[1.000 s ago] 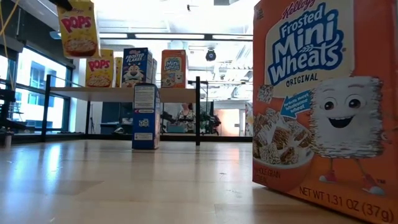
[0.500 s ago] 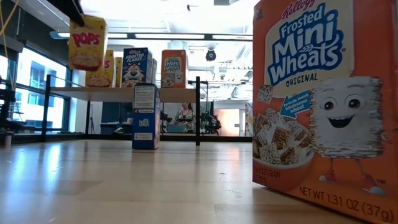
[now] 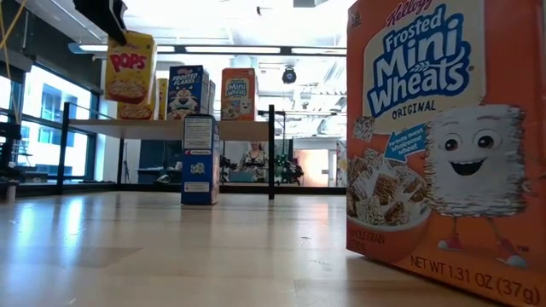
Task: Stack cereal on shelf
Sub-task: Put the yellow cereal box on the shelf aligned with the other yellow cereal boxes
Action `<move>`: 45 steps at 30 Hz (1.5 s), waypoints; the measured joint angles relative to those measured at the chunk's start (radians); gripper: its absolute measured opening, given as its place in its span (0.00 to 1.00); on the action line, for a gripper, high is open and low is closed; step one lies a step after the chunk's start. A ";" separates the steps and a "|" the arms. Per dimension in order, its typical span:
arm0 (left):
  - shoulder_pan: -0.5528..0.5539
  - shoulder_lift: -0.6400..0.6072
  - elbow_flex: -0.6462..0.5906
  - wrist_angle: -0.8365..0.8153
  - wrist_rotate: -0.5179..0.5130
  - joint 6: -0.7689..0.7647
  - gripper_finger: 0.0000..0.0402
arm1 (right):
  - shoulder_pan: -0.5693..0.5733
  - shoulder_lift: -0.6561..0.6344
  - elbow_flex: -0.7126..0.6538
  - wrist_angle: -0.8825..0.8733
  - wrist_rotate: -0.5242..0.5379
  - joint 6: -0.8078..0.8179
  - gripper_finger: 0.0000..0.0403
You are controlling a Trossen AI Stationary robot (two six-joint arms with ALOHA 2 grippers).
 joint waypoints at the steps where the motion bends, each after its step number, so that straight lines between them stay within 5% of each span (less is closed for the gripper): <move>1: 0.026 0.003 0.000 0.000 0.016 0.017 0.40 | 0.000 0.000 0.000 -0.001 -0.005 -0.001 0.60; 20: 0.314 0.101 0.000 0.005 0.184 0.184 0.40 | 0.000 0.000 0.000 -0.001 -0.020 0.000 0.60; 45: 0.385 0.134 0.001 0.030 0.218 0.206 0.40 | 0.000 0.000 0.001 -0.001 -0.019 0.000 0.60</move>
